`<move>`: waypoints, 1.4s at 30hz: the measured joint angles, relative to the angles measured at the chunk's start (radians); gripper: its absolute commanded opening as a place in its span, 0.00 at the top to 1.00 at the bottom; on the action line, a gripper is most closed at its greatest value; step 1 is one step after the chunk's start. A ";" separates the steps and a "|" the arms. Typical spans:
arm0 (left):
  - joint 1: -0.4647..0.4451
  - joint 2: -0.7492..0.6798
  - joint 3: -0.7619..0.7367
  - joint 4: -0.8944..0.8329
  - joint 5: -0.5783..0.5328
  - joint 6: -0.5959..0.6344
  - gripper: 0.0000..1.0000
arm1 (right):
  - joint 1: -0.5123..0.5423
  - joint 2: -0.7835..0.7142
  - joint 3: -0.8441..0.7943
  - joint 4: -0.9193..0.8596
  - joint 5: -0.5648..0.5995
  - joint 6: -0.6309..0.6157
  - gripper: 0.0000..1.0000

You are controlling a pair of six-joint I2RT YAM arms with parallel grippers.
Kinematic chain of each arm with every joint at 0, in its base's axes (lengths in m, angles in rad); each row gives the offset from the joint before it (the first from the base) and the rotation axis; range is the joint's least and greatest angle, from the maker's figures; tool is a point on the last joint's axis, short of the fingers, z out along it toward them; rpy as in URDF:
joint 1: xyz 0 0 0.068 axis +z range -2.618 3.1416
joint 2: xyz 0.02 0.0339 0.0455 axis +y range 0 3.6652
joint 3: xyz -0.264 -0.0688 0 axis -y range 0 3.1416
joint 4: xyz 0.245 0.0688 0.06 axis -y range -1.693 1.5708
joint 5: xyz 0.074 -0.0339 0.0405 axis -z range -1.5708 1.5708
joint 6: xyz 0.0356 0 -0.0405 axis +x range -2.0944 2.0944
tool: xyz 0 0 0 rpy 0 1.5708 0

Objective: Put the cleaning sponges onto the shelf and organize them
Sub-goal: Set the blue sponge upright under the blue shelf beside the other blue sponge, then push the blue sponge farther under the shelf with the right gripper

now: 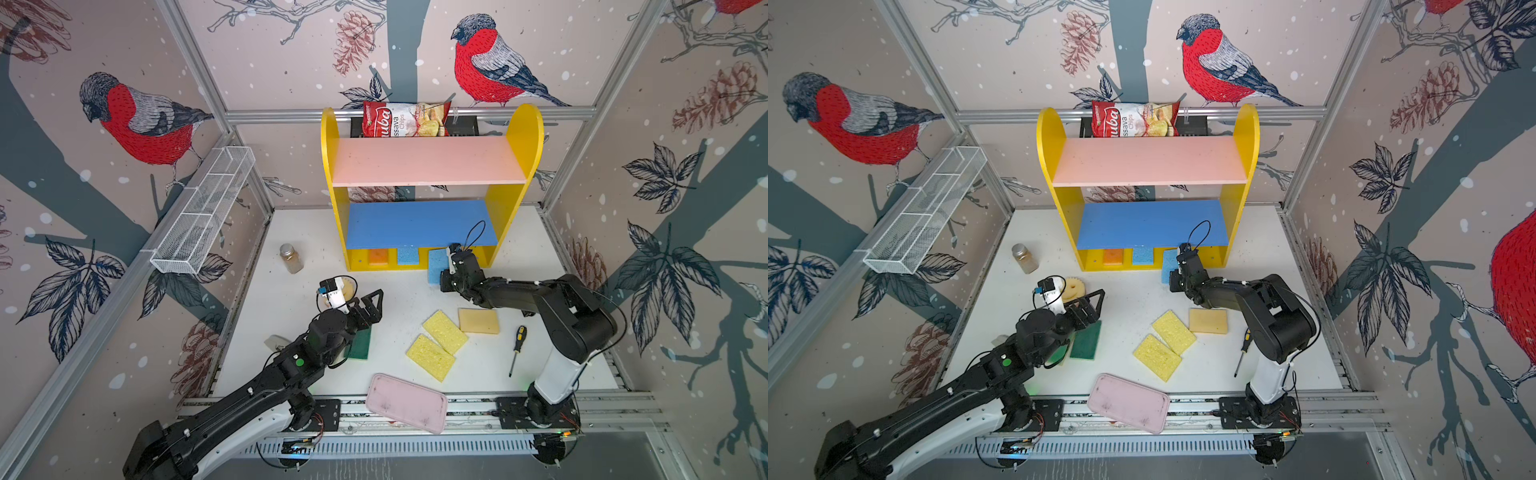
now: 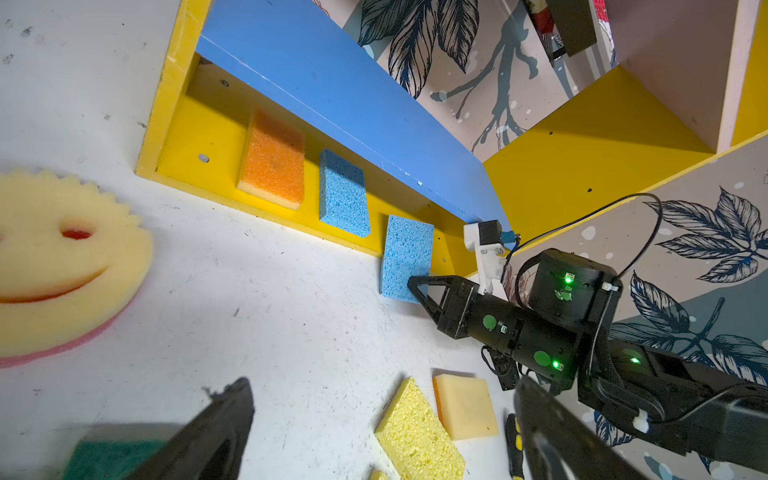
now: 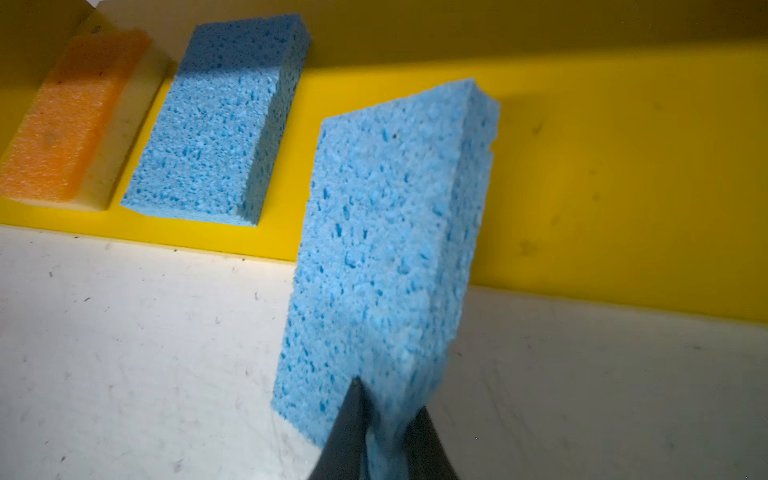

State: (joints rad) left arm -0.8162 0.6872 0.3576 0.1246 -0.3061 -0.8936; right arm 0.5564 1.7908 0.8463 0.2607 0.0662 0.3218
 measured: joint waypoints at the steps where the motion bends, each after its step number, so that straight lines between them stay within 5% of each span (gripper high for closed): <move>1: 0.001 0.004 0.000 0.000 0.006 0.000 0.03 | 0.000 0.010 0.005 0.000 0.009 0.000 0.70; 12: 0.008 0.033 0.025 0.004 0.022 -0.002 0.03 | -0.012 0.038 0.029 -0.004 0.062 0.022 0.41; 21: 0.011 0.027 0.064 -0.009 0.023 0.000 0.03 | -0.022 -0.117 -0.038 -0.001 0.067 0.053 0.36; 25: 0.013 0.014 0.068 -0.025 0.022 0.002 0.03 | -0.021 -0.198 -0.119 0.015 0.055 0.087 0.49; 28: 0.014 -0.004 0.067 -0.039 0.019 0.002 0.04 | -0.021 -0.254 -0.191 0.035 0.023 0.122 0.81; 31: 0.014 -0.026 0.056 -0.040 0.015 0.001 0.04 | -0.014 -0.296 -0.262 0.072 -0.027 0.156 0.98; 42: 0.014 -0.011 0.039 -0.053 0.016 -0.024 0.07 | 0.081 -0.286 -0.370 0.173 -0.107 0.233 1.00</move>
State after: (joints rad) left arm -0.8017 0.6758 0.3969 0.0711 -0.2897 -0.9173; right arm 0.6373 1.5051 0.4767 0.4339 -0.0406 0.5545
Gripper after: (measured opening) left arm 0.933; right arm 0.046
